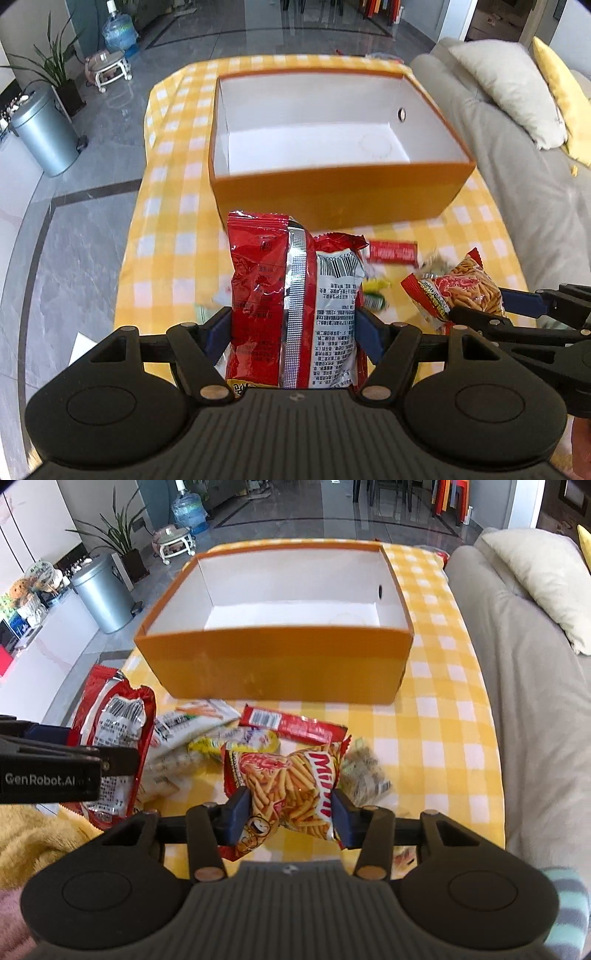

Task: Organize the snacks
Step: 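Lift both held bags and carry them over the orange box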

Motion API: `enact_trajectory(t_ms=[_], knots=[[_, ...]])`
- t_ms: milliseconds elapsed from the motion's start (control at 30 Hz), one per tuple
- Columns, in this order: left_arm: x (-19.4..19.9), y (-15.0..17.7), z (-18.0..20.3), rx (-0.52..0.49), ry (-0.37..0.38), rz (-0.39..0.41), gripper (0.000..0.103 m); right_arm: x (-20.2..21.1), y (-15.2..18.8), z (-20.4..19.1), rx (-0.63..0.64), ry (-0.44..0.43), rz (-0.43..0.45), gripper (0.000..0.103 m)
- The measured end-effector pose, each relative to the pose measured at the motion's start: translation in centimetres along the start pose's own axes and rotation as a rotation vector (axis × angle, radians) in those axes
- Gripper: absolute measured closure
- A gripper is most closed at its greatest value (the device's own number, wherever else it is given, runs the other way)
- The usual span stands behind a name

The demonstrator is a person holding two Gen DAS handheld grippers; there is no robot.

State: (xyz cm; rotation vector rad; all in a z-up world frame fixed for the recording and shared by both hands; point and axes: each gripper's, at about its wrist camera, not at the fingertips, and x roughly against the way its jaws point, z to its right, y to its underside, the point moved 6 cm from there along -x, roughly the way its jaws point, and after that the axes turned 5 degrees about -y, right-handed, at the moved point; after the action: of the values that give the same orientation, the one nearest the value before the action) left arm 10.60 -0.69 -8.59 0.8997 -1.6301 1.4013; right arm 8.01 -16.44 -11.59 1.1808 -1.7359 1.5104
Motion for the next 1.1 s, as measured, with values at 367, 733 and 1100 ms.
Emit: enact_trajectory(t_ms=[367, 733, 1100], knots=[[1.4, -5.3, -0.2, -0.036, -0.008, 0.08, 0.023, 2.1, -5.6, -0.1, 0.052, 0.01, 0.088, 0.058], [0.4, -9.8, -0.7, -0.097, -0.062, 0.085, 0.023, 0.8, -11.0, -0.6, 0.145, 0.052, 0.11, 0.058], [-3.0, -13.5, -0.3, -0.174, -0.061, 0.062, 0.023, -2.8, -14.8, 0.0, 0.212, 0.081, 0.065, 0.058]])
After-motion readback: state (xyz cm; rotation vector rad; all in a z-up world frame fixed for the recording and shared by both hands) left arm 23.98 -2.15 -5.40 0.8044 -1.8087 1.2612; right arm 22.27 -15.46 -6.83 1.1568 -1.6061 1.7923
